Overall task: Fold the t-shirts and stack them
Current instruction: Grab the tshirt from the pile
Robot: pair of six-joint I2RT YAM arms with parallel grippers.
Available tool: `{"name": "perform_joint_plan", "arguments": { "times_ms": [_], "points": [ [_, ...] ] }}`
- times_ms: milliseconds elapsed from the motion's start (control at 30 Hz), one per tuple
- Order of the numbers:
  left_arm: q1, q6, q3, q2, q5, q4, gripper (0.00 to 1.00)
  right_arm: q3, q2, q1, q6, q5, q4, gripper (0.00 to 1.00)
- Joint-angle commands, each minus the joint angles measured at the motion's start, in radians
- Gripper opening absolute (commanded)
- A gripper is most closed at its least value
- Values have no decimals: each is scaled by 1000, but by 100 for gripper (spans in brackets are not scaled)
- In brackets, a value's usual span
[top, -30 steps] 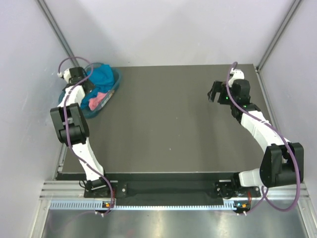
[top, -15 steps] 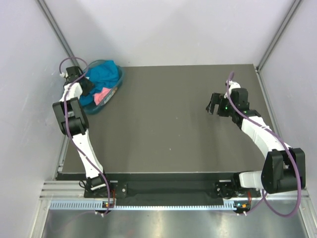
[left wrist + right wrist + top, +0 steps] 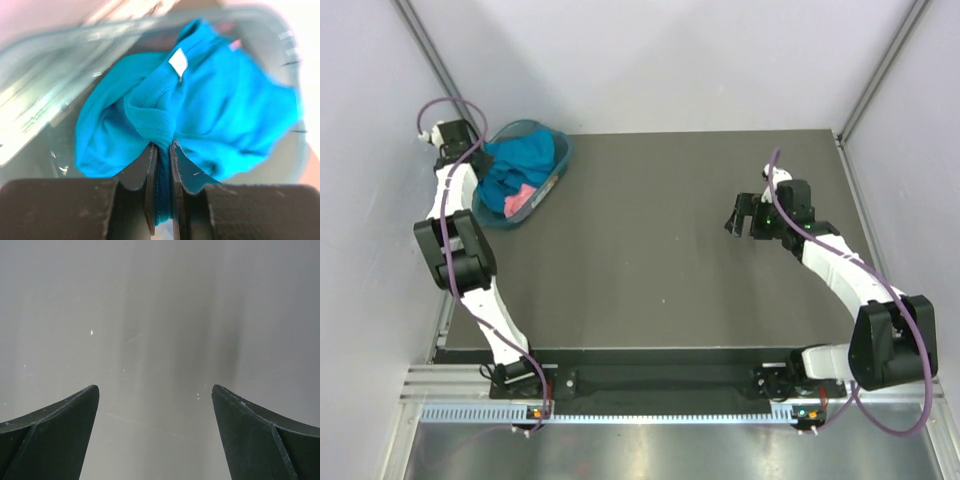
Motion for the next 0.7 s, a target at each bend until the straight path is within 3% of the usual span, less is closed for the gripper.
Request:
{"name": "perform_joint_plan", "arguments": {
  "times_ms": [0,300,500,600,633,667],
  "points": [
    [-1,-10,-1,-146,-44,4,0,27,-56,20,4,-21,-16,95],
    [-79,-59,-2,-360,46,8,0,10,-142,37,16,-29,-70,95],
    [-380,19,7,-528,62,8,0,61,-142,65,13,-12,-165,95],
    [-521,35,-69,-630,48,-32,1,97,-139,80,7,-4,-223,96],
    [-571,12,-106,-693,45,-45,10,110,-137,88,7,-6,-234,96],
    [-587,-2,-155,-724,54,-44,28,116,-139,89,8,-4,-254,96]
  ]
}}
